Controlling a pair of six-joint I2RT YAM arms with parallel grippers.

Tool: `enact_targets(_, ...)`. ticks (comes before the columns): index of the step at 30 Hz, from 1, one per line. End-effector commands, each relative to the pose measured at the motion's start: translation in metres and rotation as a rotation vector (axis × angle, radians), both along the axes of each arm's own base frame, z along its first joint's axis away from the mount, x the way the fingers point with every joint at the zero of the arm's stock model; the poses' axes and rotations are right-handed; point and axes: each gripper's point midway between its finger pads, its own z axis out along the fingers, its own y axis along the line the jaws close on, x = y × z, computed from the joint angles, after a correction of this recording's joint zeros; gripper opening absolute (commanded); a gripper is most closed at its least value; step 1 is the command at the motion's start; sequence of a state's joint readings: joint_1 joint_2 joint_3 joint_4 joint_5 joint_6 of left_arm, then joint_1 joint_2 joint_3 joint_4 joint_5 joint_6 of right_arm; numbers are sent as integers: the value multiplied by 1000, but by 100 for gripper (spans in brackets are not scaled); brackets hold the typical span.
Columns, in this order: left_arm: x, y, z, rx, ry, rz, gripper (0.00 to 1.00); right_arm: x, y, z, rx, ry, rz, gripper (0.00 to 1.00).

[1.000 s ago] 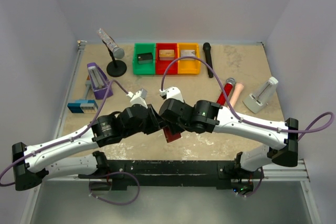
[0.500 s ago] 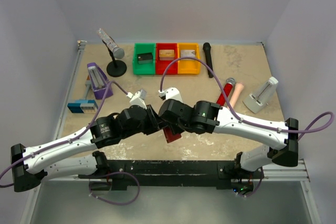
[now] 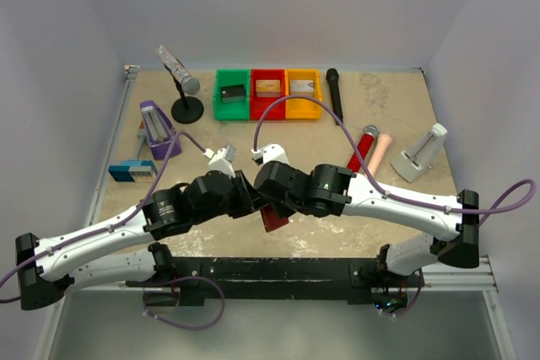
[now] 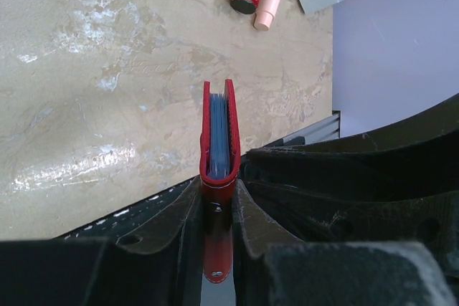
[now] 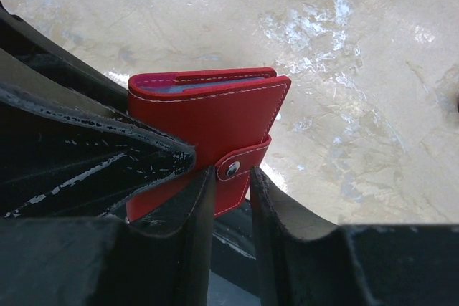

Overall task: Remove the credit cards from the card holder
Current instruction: Open the card holder.

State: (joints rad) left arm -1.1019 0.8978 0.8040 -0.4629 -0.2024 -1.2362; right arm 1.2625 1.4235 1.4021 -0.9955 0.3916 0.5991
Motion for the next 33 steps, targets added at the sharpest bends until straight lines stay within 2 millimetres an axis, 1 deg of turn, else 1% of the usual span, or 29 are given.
enact_targets(1, -5, -13, 45, -160, -71, -56, 0, 1, -7, -2, -30, -11, 11, 27)
enact_targets(10, -6, -11, 44, -160, -72, -55, 0, -1, -5, -1, -10, -3, 20, 22)
enact_targets(18, -5, -11, 43, -159, -71, -51, 0, -2, -9, -2, -15, 3, 12, 9)
enact_targets(22, -6, -10, 42, -154, -70, -50, 0, -2, -11, -2, -11, 2, 8, 6)
enact_targets(24, -5, -9, 43, -155, -72, -47, 0, -3, -11, -1, -6, 0, 8, 0)
enact_targets(33, -5, -6, 38, -141, -71, -38, 0, -2, -15, 2, 0, -10, -3, 0)
